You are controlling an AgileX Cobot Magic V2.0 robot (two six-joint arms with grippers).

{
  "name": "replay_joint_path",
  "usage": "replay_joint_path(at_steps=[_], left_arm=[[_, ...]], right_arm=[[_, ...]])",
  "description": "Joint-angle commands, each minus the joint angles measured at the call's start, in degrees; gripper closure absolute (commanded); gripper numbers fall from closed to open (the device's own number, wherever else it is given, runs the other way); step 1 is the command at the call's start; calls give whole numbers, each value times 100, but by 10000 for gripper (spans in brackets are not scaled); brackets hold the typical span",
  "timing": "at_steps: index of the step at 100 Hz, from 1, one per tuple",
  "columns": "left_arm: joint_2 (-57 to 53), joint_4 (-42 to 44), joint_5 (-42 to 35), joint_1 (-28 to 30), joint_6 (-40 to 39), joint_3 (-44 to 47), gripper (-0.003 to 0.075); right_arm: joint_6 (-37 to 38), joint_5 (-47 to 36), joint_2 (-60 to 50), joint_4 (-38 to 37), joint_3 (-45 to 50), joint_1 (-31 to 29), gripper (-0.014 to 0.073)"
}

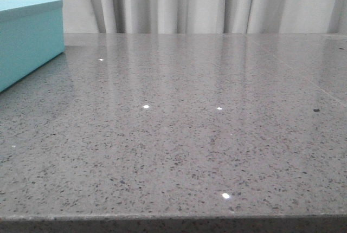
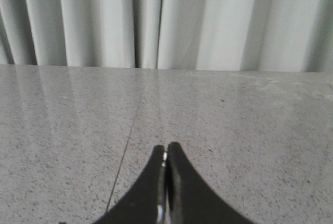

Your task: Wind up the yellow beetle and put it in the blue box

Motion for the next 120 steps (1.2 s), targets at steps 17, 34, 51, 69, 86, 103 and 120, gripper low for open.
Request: replay_joint_path(at_steps=[17, 34, 51, 69, 86, 103, 120], left_arm=[[-184, -19, -479, -43, -47, 114, 739], [-184, -19, -479, -43, -47, 114, 739], [-184, -19, -479, -43, -47, 114, 739], [-184, -19, -479, -43, -47, 114, 739], [-184, -19, -479, -43, -47, 114, 739], [-184, -19, -479, -43, -47, 114, 739], [-184, -19, -479, -43, -47, 114, 739]], right_arm=[[-293, -714, -456, 158, 466, -168, 661], [-293, -1233, -765, 368, 966, -168, 661], [-321, -981, -1098, 459, 1190, -168, 661], [-506, -928, -1179, 544, 1190, -168, 661], [-506, -934, -1179, 544, 1190, -168, 661], [-506, -934, -1179, 544, 1190, -168, 661], [-506, -934, -1179, 544, 1190, -168, 661]])
